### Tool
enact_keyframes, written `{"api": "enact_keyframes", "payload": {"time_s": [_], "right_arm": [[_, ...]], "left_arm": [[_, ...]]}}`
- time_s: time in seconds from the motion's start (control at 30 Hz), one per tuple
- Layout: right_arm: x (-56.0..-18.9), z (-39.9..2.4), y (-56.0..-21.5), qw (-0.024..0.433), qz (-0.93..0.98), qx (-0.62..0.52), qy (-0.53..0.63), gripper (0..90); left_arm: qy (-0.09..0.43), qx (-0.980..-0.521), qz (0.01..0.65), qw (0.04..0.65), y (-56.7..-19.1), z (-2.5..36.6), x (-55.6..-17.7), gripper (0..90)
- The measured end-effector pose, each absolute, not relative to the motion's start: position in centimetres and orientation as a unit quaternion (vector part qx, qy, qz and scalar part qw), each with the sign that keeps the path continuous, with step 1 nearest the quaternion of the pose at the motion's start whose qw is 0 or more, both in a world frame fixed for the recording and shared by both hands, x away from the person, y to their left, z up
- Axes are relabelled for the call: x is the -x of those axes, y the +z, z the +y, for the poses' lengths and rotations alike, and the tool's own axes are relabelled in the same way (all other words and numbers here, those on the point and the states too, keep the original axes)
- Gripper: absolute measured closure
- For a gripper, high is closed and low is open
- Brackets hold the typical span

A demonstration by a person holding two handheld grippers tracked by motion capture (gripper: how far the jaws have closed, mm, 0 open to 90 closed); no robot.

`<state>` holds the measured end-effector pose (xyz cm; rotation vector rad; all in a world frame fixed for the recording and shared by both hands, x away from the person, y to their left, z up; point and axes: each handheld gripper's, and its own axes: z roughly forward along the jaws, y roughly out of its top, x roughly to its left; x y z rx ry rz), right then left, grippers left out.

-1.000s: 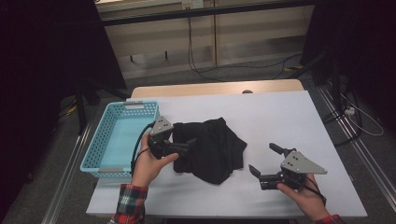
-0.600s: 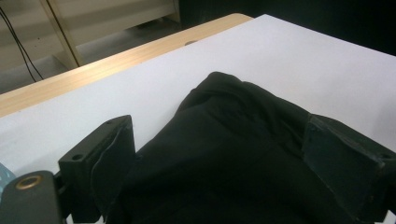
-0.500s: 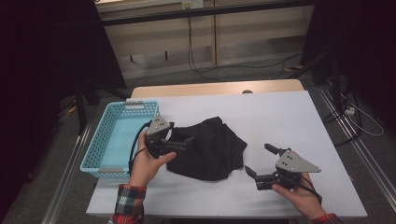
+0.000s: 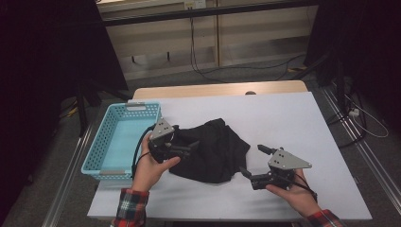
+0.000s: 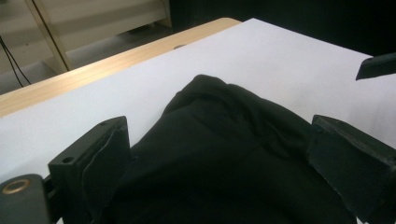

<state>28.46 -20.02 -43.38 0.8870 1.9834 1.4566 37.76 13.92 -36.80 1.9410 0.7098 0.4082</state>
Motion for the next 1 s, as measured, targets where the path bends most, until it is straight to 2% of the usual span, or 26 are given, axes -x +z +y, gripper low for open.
{"api": "enact_keyframes", "payload": {"time_s": [0.2, 0.27, 0.37, 0.47, 0.7, 0.83, 1.0], "right_arm": [[-28.8, -20.0, -43.7, 0.236, 0.748, -0.337, 0.521, 16.6], [-29.0, -20.0, -43.9, 0.227, 0.755, -0.335, 0.516, 24.2], [-29.3, -19.9, -44.1, 0.216, 0.764, -0.340, 0.503, 28.6], [-29.8, -19.6, -44.5, 0.205, 0.775, -0.343, 0.490, 28.4], [-30.3, -17.6, -44.5, 0.202, 0.791, -0.316, 0.483, 19.2], [-30.3, -17.1, -44.4, 0.183, 0.791, -0.311, 0.494, 22.7], [-30.3, -16.6, -44.4, 0.168, 0.792, -0.306, 0.501, 32.7]], "left_arm": [[0.177, -0.798, 0.292, 0.497, -37.0, 14.2, -37.3, 6.5], [0.179, -0.797, 0.294, 0.496, -37.0, 14.3, -37.1, 6.5], [0.183, -0.797, 0.294, 0.495, -37.0, 14.4, -37.0, 6.5], [0.189, -0.796, 0.294, 0.495, -36.9, 14.5, -36.9, 6.6], [0.193, -0.794, 0.298, 0.494, -36.7, 14.7, -36.8, 6.6], [0.197, -0.795, 0.298, 0.490, -36.8, 14.7, -36.7, 6.6], [0.198, -0.792, 0.301, 0.492, -36.7, 14.9, -36.6, 6.6]]}}
